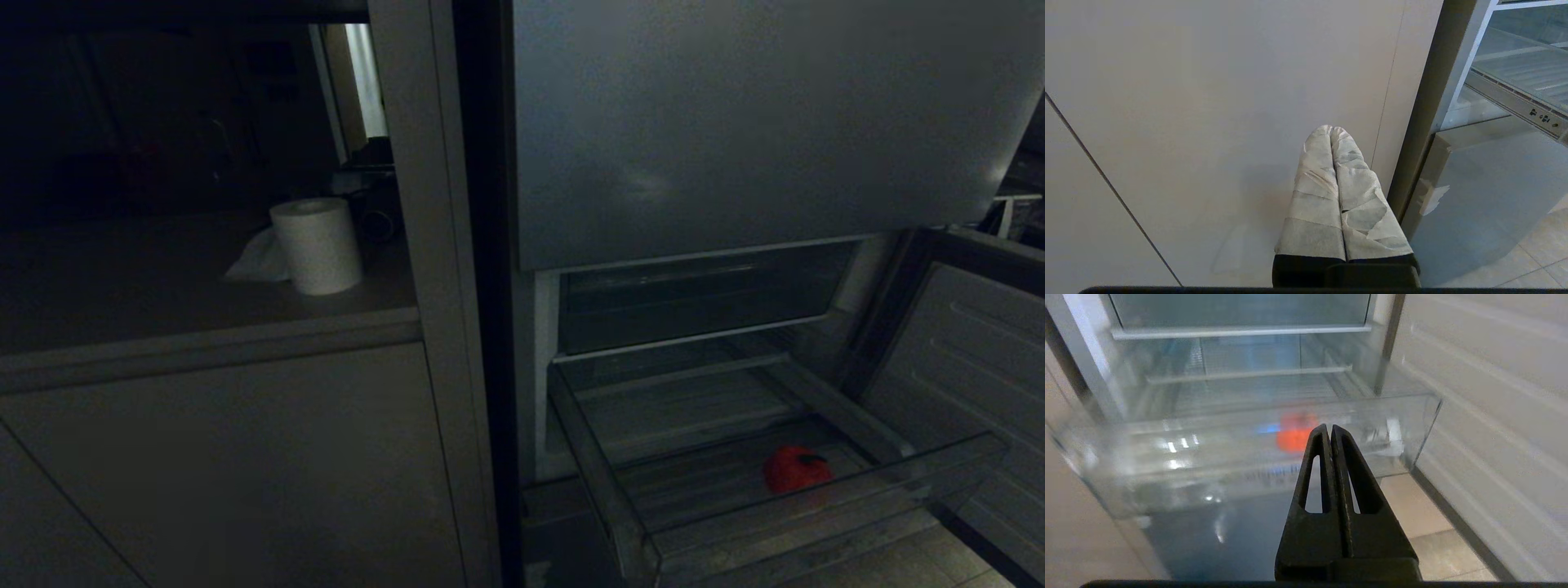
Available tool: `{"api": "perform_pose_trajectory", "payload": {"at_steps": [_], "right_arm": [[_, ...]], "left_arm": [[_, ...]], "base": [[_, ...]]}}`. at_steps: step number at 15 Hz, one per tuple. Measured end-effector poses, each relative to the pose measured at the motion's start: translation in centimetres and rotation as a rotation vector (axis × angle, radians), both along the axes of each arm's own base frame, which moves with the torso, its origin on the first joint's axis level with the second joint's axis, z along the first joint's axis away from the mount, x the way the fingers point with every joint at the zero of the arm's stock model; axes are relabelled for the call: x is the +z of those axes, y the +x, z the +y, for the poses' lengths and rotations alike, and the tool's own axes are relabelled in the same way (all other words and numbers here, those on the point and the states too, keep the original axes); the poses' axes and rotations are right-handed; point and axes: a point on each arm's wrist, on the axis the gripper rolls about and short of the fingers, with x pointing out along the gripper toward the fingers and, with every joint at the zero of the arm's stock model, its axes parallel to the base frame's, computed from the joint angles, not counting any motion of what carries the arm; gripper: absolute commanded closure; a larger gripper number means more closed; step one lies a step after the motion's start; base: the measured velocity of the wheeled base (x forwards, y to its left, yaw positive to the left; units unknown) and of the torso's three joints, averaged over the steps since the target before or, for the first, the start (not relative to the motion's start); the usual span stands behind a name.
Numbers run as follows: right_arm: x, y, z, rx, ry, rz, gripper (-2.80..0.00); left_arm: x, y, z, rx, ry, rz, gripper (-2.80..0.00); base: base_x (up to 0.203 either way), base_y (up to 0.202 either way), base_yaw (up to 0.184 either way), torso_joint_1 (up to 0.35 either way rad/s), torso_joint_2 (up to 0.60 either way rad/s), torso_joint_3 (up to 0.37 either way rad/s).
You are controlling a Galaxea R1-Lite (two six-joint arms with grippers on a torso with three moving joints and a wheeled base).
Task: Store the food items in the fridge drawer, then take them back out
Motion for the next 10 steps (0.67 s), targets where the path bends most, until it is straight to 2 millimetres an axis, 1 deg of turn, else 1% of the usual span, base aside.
{"api": "perform_pose_trajectory", "payload": {"at_steps": [1,2,3,4,5,7,8,9,10], "right_arm": [[1.9,0.5,0.0,0.002,0.008,0.046,0.0],[3.6,1.6,0.0,0.003,0.013,0.11,0.0],[5.2,3.1,0.0,0.004,0.017,0.181,0.0],[6.6,5.5,0.0,0.005,0.021,0.273,0.0],[7.5,8.0,0.1,0.003,0.028,0.363,0.0],[8.2,13.4,0.1,-0.001,0.04,0.534,0.0],[8.1,16.3,0.1,-0.004,0.046,0.615,0.0],[7.7,18.6,0.2,-0.007,0.05,0.679,0.0],[7.0,21.3,0.2,-0.008,0.054,0.751,0.0]], "left_arm": [[0.0,0.0,0.0,0.0,0.0,0.0,0.0],[0.0,0.0,0.0,0.0,0.0,0.0,0.0],[0.0,0.0,0.0,0.0,0.0,0.0,0.0],[0.0,0.0,0.0,0.0,0.0,0.0,0.0],[0.0,0.0,0.0,0.0,0.0,0.0,0.0],[0.0,0.0,0.0,0.0,0.0,0.0,0.0],[0.0,0.0,0.0,0.0,0.0,0.0,0.0],[0.0,0.0,0.0,0.0,0.0,0.0,0.0],[0.0,0.0,0.0,0.0,0.0,0.0,0.0]], "base": [[0.0,0.0,0.0,0.0,0.0,0.0],[0.0,0.0,0.0,0.0,0.0,0.0],[0.0,0.0,0.0,0.0,0.0,0.0],[0.0,0.0,0.0,0.0,0.0,0.0],[0.0,0.0,0.0,0.0,0.0,0.0],[0.0,0.0,0.0,0.0,0.0,0.0],[0.0,0.0,0.0,0.0,0.0,0.0],[0.0,0.0,0.0,0.0,0.0,0.0],[0.0,0.0,0.0,0.0,0.0,0.0]]}}
